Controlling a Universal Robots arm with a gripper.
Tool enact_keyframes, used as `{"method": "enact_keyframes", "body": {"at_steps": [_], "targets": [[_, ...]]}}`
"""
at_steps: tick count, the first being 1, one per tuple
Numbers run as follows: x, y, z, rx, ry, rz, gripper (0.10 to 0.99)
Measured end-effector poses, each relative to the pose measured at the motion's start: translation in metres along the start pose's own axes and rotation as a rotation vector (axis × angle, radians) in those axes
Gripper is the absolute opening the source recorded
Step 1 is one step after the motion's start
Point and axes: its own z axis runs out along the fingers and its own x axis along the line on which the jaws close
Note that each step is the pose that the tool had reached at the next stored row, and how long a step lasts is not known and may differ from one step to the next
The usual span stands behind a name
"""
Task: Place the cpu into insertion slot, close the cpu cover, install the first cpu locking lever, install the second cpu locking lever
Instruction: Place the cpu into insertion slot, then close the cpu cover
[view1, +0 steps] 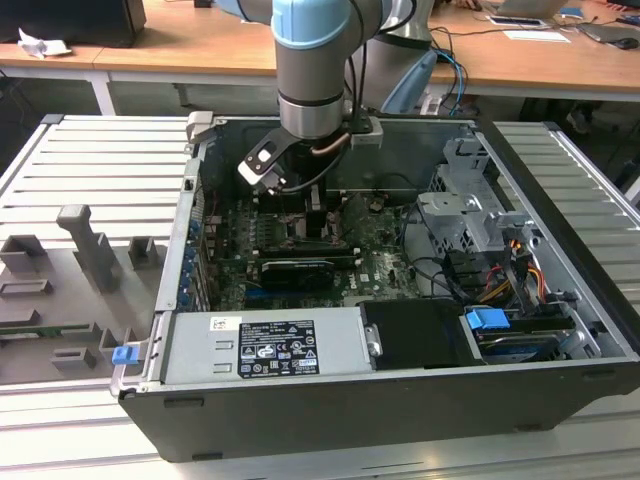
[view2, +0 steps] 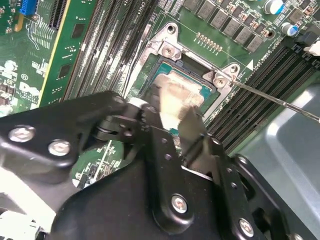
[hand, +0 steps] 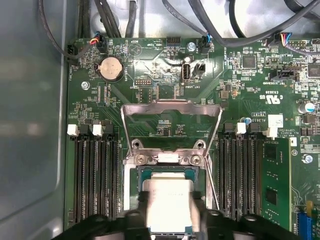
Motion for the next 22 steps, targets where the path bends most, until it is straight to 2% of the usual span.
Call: {"method": "enact_keyframes", "body": {"at_steps": [5, 22], "targets": [[0.0001, 0.0008, -0.0033, 0.004, 0.0000, 0.000, 0.110], [0.0002, 0.0012, -0.0090, 0.004, 0.0007, 0.000, 0.106]]}}
